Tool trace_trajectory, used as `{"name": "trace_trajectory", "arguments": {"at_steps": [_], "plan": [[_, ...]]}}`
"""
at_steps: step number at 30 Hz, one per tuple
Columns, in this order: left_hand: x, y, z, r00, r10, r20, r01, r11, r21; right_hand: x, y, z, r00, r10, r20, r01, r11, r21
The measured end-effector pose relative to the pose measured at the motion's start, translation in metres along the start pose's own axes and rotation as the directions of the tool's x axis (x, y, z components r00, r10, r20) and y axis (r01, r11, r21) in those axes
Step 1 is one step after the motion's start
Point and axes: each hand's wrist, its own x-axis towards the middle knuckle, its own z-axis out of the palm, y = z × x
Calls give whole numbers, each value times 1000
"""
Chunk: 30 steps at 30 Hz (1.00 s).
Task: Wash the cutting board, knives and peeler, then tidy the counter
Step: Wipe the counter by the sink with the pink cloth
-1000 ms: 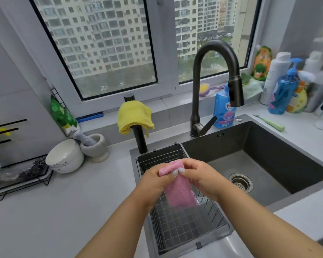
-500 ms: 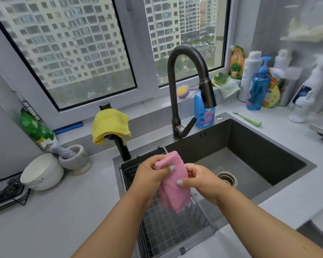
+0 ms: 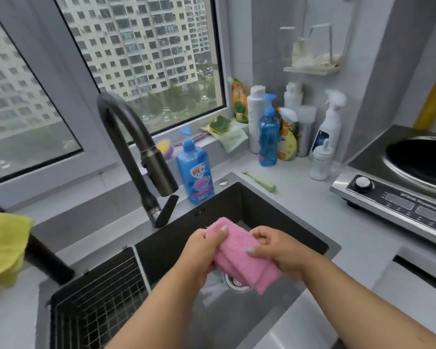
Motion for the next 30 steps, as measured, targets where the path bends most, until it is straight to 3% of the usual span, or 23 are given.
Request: {"name": "trace_trajectory", "arguments": {"at_steps": [5,8,11,15,21,26,30], "plan": [[58,22,72,998,-45,49,47,997,-55,13,3,-84,970,17,-243,3,997,83],[91,31,107,1000,-4,16,3,998,60,26,6,-124,930,21,-368,-1,999,53],[118,36,133,1000,11,-22,-9,992,122,38,4,-149,881,0,-473,-19,999,-35],[146,37,158,996,66,-51,-57,985,161,53,1,-167,808,-87,-583,-94,957,-274],[169,33,175,990,135,-29,-123,959,255,70,0,-180,785,-136,-605,-251,822,-511],[183,32,180,985,169,23,-167,924,344,81,3,-185,762,-163,-626,-316,751,-580],[191,25,180,976,183,116,-216,839,500,88,11,-187,771,-165,-614,-354,691,-630]]}}
